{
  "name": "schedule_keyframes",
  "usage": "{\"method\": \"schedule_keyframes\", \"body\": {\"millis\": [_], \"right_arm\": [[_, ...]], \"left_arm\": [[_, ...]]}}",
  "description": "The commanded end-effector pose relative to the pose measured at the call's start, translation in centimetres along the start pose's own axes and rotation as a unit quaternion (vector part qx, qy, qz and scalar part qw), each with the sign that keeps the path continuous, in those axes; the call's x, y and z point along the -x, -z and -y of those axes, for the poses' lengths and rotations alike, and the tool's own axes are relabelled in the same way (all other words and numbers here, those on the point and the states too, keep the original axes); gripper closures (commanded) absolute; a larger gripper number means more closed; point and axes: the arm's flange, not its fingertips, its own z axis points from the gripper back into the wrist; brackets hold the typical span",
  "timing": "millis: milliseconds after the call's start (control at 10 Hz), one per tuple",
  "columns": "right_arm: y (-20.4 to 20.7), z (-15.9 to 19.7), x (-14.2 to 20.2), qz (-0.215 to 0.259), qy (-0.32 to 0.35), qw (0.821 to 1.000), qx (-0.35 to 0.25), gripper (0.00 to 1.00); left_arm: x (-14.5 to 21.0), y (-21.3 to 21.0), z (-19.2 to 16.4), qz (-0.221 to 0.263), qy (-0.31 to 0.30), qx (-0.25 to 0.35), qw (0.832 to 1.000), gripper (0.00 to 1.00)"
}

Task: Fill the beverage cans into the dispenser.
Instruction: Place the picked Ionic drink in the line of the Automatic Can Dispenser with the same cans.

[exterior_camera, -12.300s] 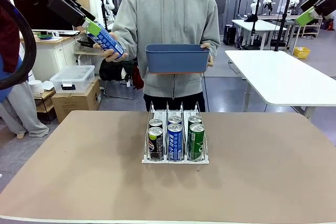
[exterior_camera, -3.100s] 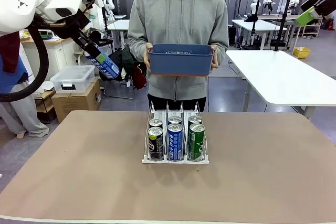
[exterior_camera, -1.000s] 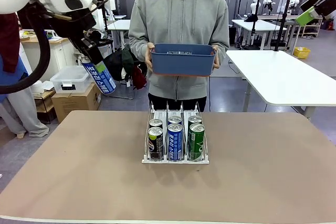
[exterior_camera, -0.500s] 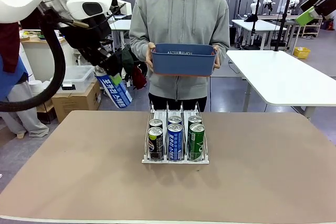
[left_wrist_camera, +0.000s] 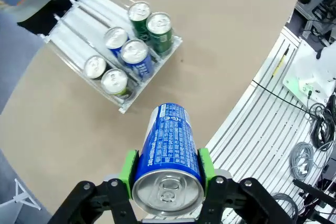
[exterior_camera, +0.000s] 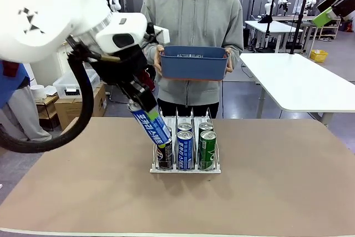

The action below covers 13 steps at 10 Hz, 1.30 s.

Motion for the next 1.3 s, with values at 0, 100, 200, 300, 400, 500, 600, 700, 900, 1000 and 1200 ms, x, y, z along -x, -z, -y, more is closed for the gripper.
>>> {"method": "schedule_keyframes", "body": {"millis": [0, 100, 200, 300, 400, 500, 600, 700, 900, 1000, 1200], "right_arm": [[0.1, 0.0, 0.0, 0.0, -0.003, 1.0, -0.001, 0.0], [0.1, 0.0, 0.0, 0.0, -0.003, 1.0, -0.001, 0.0], [0.1, 0.0, 0.0, 0.0, -0.003, 1.0, -0.001, 0.0], [0.1, 0.0, 0.0, 0.0, -0.003, 1.0, -0.001, 0.0], [0.1, 0.0, 0.0, 0.0, -0.003, 1.0, -0.001, 0.0], [0.1, 0.0, 0.0, 0.0, -0.003, 1.0, -0.001, 0.0], [0.1, 0.0, 0.0, 0.0, -0.003, 1.0, -0.001, 0.0], [0.1, 0.0, 0.0, 0.0, -0.003, 1.0, -0.001, 0.0], [0.1, 0.0, 0.0, 0.0, -0.003, 1.0, -0.001, 0.0], [0.1, 0.0, 0.0, 0.0, -0.003, 1.0, -0.001, 0.0], [0.1, 0.0, 0.0, 0.0, -0.003, 1.0, -0.001, 0.0]], "left_arm": [[-0.4, 1.2, 0.5, 0.012, 0.027, 0.035, 0.999, 0.43], [-0.6, 1.9, 1.2, 0.011, 0.041, 0.052, 0.998, 0.43], [-0.7, 1.9, 1.3, 0.016, 0.062, 0.061, 0.996, 0.43], [-0.4, 1.6, 1.3, -0.003, 0.022, 0.022, 1.0, 0.43], [-0.4, 1.6, 1.3, -0.003, 0.022, 0.022, 1.0, 0.43], [-0.4, 1.6, 1.3, -0.003, 0.022, 0.022, 1.0, 0.43], [-0.4, 1.6, 1.3, -0.003, 0.022, 0.022, 1.0, 0.43], [-0.5, 2.1, 1.5, -0.005, 0.031, 0.031, 0.999, 0.43], [-1.5, 4.4, 2.5, -0.013, -0.026, 0.025, 0.999, 0.43], [-1.9, 5.4, 3.1, -0.009, -0.02, 0.018, 1.0, 0.43], [-2.5, 7.2, 3.4, -0.015, -0.015, 0.007, 1.0, 0.43]]}}
